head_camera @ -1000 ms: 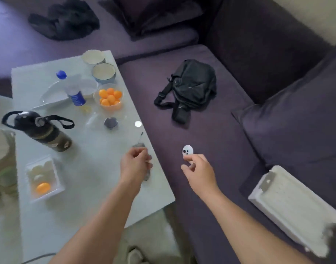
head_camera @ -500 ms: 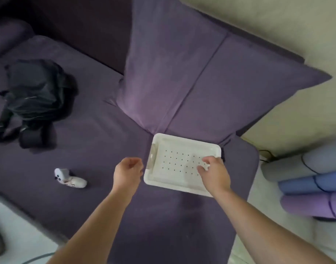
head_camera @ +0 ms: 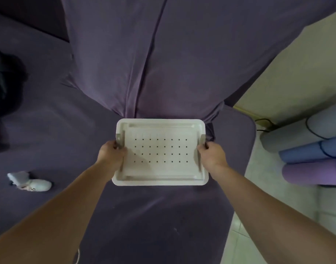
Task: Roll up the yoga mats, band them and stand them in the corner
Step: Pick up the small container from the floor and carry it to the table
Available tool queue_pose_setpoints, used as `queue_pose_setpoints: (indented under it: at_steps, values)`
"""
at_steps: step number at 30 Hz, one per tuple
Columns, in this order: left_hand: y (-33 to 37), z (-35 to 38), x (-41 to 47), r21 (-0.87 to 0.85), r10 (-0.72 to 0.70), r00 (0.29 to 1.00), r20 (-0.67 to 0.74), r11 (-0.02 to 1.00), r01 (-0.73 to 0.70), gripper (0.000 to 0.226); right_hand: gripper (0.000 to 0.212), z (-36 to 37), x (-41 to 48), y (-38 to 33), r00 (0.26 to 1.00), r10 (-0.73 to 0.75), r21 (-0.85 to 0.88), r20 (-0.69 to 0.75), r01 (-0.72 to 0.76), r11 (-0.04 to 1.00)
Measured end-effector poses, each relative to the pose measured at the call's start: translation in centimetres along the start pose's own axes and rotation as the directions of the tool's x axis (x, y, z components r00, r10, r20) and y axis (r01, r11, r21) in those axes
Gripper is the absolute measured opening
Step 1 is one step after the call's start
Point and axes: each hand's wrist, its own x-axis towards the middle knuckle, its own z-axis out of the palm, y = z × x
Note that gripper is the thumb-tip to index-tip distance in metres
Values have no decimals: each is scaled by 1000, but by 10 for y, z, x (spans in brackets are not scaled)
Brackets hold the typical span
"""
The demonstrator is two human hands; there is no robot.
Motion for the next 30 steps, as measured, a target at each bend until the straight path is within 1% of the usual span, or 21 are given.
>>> queue_pose_setpoints:
  at_steps: [3,6,9,12,14,15,17,18,19,21,23,24,26,27,29,30]
  values:
    - [-11,-31,-13,-92,-63,997,35,994,66,21,27,-2,-16,-25,999,-51,-35,3,51,998]
    - [-25,-94,-37,-204,-148,987,56,967,156,21,24,7,-45,-80,986,-156,-88,62,161,983]
    - [-57,-171,-65,-299,-246,968,53,921,250,22,23,33,-86,-150,946,-291,-149,145,311,939]
    - [-107,-244,-100,-418,-325,945,29,855,306,24,25,80,-137,-215,877,-409,-202,254,461,864]
    - [-150,-288,-128,-487,-363,931,44,806,337,23,28,120,-175,-254,811,-482,-233,332,566,791]
    - [-175,-306,-142,-518,-380,923,60,778,354,25,27,143,-197,-271,772,-514,-244,374,617,748]
    - [-229,-338,-173,-580,-412,907,90,719,384,30,16,191,-245,-301,679,-563,-264,470,717,645]
    - [-257,-350,-191,-609,-429,896,111,683,402,30,14,217,-270,-313,629,-580,-263,517,762,592]
    - [-285,-359,-208,-636,-449,883,138,643,426,31,18,244,-297,-324,579,-594,-258,559,802,539]
    - [-340,-367,-241,-697,-474,853,217,536,476,31,20,300,-353,-338,461,-619,-241,636,881,408]
    - [-389,-364,-270,-752,-483,824,296,414,513,28,15,355,-406,-342,351,-612,-222,708,934,279]
    - [-410,-361,-281,-770,-489,808,329,356,529,28,12,381,-432,-341,309,-603,-214,736,950,226]
    - [-448,-356,-297,-794,-503,781,370,264,547,31,17,430,-477,-336,249,-582,-203,774,968,145]
    - [-465,-354,-303,-809,-511,773,377,224,543,31,17,453,-497,-331,222,-572,-192,790,975,112]
    - [-494,-352,-308,-840,-524,765,374,159,519,28,14,493,-528,-322,174,-541,-174,823,983,51]
    - [-507,-351,-308,-854,-534,762,367,132,504,29,17,512,-539,-317,155,-531,-168,833,985,24]
